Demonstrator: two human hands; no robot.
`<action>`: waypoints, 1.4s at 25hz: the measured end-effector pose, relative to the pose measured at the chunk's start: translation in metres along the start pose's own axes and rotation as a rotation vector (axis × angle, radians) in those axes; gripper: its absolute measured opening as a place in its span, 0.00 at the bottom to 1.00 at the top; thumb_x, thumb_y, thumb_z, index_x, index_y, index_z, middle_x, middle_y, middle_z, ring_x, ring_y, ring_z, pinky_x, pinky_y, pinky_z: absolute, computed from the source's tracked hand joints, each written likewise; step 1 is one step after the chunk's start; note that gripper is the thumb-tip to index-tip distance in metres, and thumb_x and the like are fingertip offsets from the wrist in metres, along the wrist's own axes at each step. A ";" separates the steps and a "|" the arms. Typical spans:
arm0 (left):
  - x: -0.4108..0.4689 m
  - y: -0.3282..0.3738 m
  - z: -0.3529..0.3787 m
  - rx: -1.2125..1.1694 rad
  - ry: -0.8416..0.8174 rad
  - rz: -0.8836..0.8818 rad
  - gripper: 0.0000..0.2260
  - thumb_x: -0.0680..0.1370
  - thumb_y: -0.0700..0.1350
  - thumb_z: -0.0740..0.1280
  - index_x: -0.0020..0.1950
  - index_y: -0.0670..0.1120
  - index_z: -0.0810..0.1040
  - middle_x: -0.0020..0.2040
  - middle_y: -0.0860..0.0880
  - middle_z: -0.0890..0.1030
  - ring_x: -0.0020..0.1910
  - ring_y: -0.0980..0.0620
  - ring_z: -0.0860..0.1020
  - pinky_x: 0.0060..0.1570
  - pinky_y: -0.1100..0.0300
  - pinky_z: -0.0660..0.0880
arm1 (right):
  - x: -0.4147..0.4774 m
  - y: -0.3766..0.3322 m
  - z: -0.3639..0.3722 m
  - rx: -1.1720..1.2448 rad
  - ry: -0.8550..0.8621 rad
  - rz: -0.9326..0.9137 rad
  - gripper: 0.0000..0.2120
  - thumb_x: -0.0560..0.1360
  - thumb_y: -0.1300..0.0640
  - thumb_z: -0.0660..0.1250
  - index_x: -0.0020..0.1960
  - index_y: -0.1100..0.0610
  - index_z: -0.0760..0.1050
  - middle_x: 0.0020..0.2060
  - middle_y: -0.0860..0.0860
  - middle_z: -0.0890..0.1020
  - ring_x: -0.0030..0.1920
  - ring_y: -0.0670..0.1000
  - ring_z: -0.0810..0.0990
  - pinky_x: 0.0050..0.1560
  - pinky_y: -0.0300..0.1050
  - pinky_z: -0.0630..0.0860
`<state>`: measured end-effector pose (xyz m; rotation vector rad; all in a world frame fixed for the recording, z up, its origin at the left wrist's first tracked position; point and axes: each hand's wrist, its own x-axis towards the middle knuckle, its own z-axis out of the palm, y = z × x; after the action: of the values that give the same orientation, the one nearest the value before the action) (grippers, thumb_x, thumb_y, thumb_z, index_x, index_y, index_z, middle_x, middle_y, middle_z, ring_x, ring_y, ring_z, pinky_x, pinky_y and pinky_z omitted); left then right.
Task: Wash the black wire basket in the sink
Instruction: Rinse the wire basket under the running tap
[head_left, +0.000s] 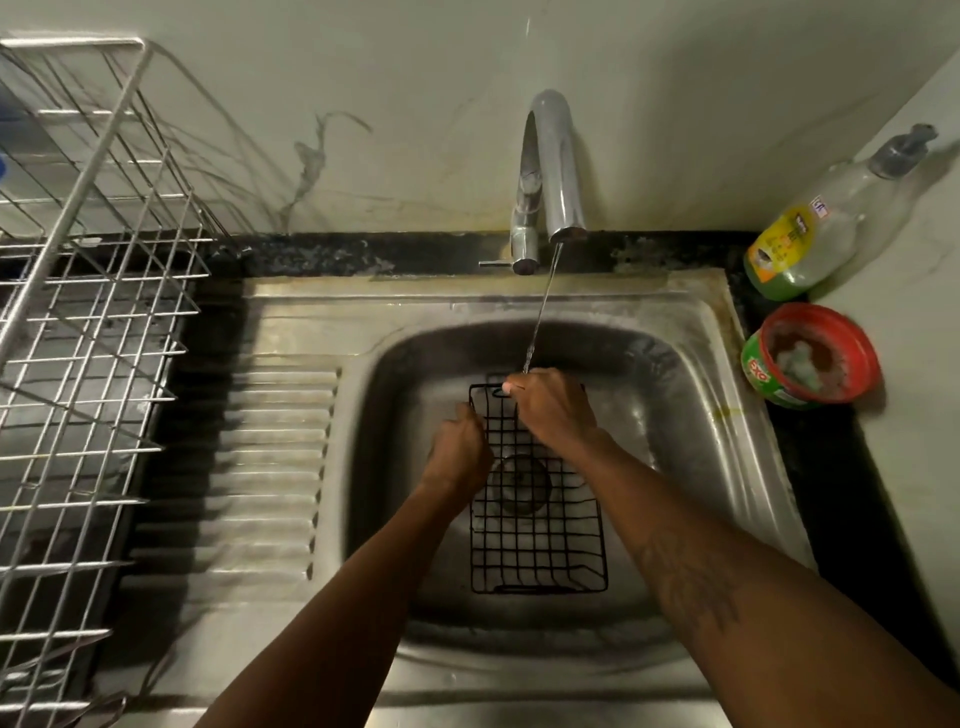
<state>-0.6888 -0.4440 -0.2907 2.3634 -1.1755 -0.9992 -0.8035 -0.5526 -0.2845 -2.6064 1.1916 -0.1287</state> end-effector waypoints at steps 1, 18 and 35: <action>-0.001 0.001 0.004 -0.002 0.014 0.010 0.08 0.83 0.40 0.57 0.61 0.46 0.68 0.44 0.46 0.79 0.39 0.49 0.80 0.40 0.50 0.83 | 0.002 -0.001 0.002 -0.036 -0.020 -0.044 0.10 0.83 0.57 0.63 0.58 0.51 0.82 0.42 0.51 0.84 0.41 0.52 0.83 0.39 0.45 0.79; 0.002 0.007 0.012 0.065 0.146 0.141 0.06 0.81 0.39 0.61 0.58 0.43 0.72 0.46 0.46 0.80 0.38 0.52 0.79 0.38 0.56 0.80 | 0.019 -0.016 0.007 0.170 -0.118 -0.157 0.20 0.81 0.64 0.61 0.69 0.51 0.77 0.63 0.55 0.82 0.57 0.55 0.84 0.57 0.53 0.81; -0.011 0.007 0.016 0.073 0.094 0.067 0.10 0.79 0.36 0.62 0.60 0.43 0.71 0.45 0.47 0.77 0.39 0.51 0.77 0.37 0.56 0.78 | -0.002 0.024 -0.006 -0.123 -0.266 0.096 0.14 0.82 0.53 0.65 0.66 0.51 0.77 0.48 0.52 0.83 0.47 0.51 0.81 0.48 0.47 0.79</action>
<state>-0.7090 -0.4387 -0.2934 2.3808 -1.2667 -0.8277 -0.8239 -0.5671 -0.2859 -2.5598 1.2585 0.3102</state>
